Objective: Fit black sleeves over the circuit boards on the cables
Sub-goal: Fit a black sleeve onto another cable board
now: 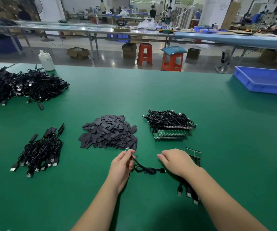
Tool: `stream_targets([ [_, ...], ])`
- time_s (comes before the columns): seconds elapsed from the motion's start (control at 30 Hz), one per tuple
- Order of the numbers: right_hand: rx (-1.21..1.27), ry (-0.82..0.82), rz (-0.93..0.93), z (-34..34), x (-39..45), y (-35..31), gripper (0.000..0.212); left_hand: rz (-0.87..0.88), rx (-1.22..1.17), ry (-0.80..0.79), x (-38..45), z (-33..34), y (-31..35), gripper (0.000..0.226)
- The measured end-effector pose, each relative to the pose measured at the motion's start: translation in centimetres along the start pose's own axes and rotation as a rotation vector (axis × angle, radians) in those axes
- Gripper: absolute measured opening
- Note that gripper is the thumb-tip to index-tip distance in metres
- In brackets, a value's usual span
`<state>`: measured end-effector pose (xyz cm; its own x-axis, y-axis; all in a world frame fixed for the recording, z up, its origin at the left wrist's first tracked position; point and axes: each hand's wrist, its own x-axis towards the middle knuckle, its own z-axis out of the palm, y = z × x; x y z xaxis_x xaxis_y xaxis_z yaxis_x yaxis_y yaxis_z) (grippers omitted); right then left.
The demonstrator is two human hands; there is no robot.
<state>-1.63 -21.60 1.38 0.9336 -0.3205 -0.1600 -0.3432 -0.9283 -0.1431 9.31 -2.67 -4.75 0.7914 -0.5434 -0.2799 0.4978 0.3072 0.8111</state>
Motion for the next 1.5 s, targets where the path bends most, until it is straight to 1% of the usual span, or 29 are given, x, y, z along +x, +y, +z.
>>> stream_targets([
  [0.1,0.304,0.031,-0.025,0.6,0.2,-2.9,0.043,0.015,0.088,-0.006,-0.1,0.3,-0.2,0.017],
  [0.17,0.516,0.003,-0.05,1.5,0.3,-5.1,0.035,0.004,0.057,-0.007,-0.1,0.3,-0.2,0.019],
  [0.23,0.627,-0.007,-0.064,2.7,0.4,-6.9,0.028,-0.001,-0.022,0.003,-0.2,0.2,-0.1,0.024],
  [0.33,0.665,0.06,-0.017,4.2,0.8,-8.2,0.021,0.009,-0.075,0.0,-0.5,0.3,-0.2,0.026],
  [0.47,0.769,0.097,0.047,4.7,1.2,-8.1,0.017,0.031,-0.066,0.038,-0.1,0.2,-0.4,0.017],
  [0.6,0.685,0.138,0.045,4.9,1.5,-7.3,0.018,0.04,0.02,0.044,0.1,0.3,-0.7,0.008],
  [0.67,0.691,0.122,0.073,5.1,1.5,-7.0,0.023,0.031,0.095,0.067,0.2,0.2,-0.7,0.009],
  [0.77,0.804,0.061,0.158,5.1,1.5,-6.5,0.025,0.037,0.194,0.086,0.3,0.6,-0.7,0.01],
  [0.8,0.868,0.032,0.175,5.0,1.6,-6.4,0.022,0.039,0.219,0.094,0.2,0.7,-0.6,0.01],
  [0.87,1.074,-0.022,0.176,4.6,1.7,-6.2,0.014,0.033,0.255,0.112,0.2,1.0,-0.5,0.009],
  [0.93,1.21,-0.05,0.174,4.4,1.6,-6.0,0.016,0.026,0.291,0.13,0.3,1.2,-0.4,0.01],
  [1.07,1.235,-0.069,0.202,4.2,1.5,-6.0,0.018,0.027,0.346,0.161,0.2,1.5,-0.4,0.009],
  [1.13,1.239,-0.074,0.221,4.2,1.6,-6.1,0.017,0.057,0.379,0.203,0.2,1.7,-0.3,0.012],
  [1.17,1.225,-0.073,0.221,4.3,1.6,-6.0,0.018,0.105,0.474,0.248,0.3,1.6,-0.3,0.013],
  [1.2,1.202,-0.068,0.217,4.4,1.6,-6.0,0.019,0.176,0.634,0.306,0.3,1.5,-0.2,0.015],
  [1.27,1.157,-0.056,0.204,4.6,1.6,-5.8,0.02,0.345,1.011,0.41,0.1,0.9,0.0,0.02],
  [1.3,1.145,-0.051,0.202,4.7,1.5,-5.8,0.02,0.425,1.184,0.422,0.0,0.5,0.1,0.024],
  [1.33,1.136,-0.047,0.203,4.8,1.5,-5.8,0.02,0.495,1.351,0.398,-0.1,-0.1,0.2,0.028],
  [1.4,1.121,-0.035,0.213,5.0,1.6,-5.8,0.018,0.603,1.658,0.271,-0.2,-1.2,0.1,0.034],
  [1.43,1.109,-0.03,0.217,5.0,1.6,-5.9,0.018,0.657,1.759,0.207,-0.2,-1.7,0.0,0.035],
  [1.5,1.086,-0.027,0.226,5.1,1.7,-5.9,0.021,0.753,1.845,0.157,-0.3,-2.4,0.2,0.032],
])
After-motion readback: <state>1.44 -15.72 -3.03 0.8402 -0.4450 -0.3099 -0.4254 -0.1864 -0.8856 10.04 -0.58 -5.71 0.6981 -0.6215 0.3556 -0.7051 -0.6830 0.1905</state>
